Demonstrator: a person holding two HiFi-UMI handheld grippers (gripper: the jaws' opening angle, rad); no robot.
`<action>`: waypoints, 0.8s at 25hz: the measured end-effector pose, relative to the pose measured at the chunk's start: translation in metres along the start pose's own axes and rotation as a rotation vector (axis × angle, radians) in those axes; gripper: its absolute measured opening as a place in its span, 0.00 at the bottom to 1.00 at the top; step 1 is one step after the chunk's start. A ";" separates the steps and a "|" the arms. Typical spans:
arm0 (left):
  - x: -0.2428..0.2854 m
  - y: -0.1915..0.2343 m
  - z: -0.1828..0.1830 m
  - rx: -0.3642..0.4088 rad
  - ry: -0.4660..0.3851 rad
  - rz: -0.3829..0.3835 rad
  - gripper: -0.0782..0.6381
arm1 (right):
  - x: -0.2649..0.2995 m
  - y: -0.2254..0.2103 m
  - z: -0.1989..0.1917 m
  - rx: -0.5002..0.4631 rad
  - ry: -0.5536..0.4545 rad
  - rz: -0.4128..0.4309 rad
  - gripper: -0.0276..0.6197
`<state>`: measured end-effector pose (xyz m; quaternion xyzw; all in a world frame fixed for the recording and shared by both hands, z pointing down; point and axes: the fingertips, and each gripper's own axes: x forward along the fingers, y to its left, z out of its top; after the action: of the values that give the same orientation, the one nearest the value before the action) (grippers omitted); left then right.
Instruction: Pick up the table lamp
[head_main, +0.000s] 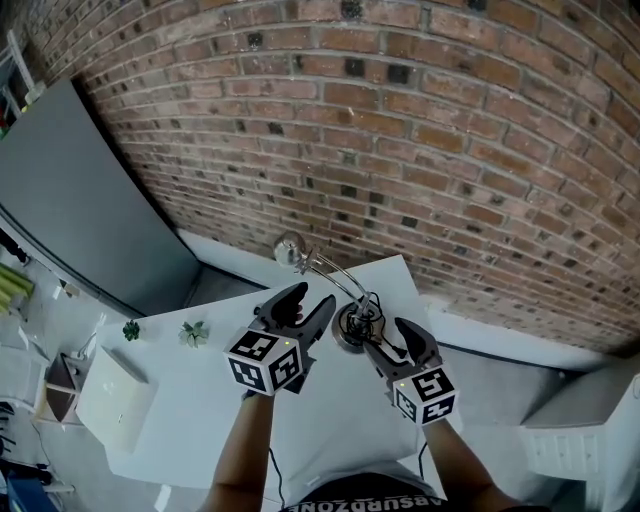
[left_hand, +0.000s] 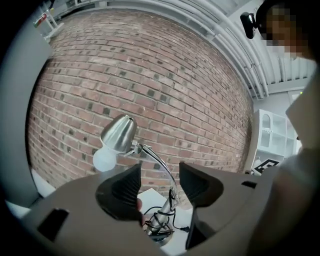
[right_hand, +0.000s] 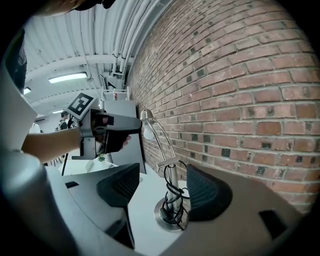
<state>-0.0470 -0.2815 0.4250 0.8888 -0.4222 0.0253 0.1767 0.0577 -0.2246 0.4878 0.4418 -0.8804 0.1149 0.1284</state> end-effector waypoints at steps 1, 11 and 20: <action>0.005 0.002 -0.001 -0.008 0.001 -0.006 0.42 | 0.006 -0.002 -0.001 -0.002 0.002 0.006 0.46; 0.040 0.012 0.009 -0.046 -0.019 -0.055 0.42 | 0.055 -0.011 -0.014 -0.028 0.049 0.049 0.46; 0.061 0.014 0.015 -0.125 -0.052 -0.077 0.42 | 0.084 -0.016 -0.022 -0.045 0.067 0.054 0.46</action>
<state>-0.0201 -0.3401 0.4271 0.8920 -0.3928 -0.0307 0.2216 0.0251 -0.2897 0.5375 0.4109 -0.8896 0.1130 0.1645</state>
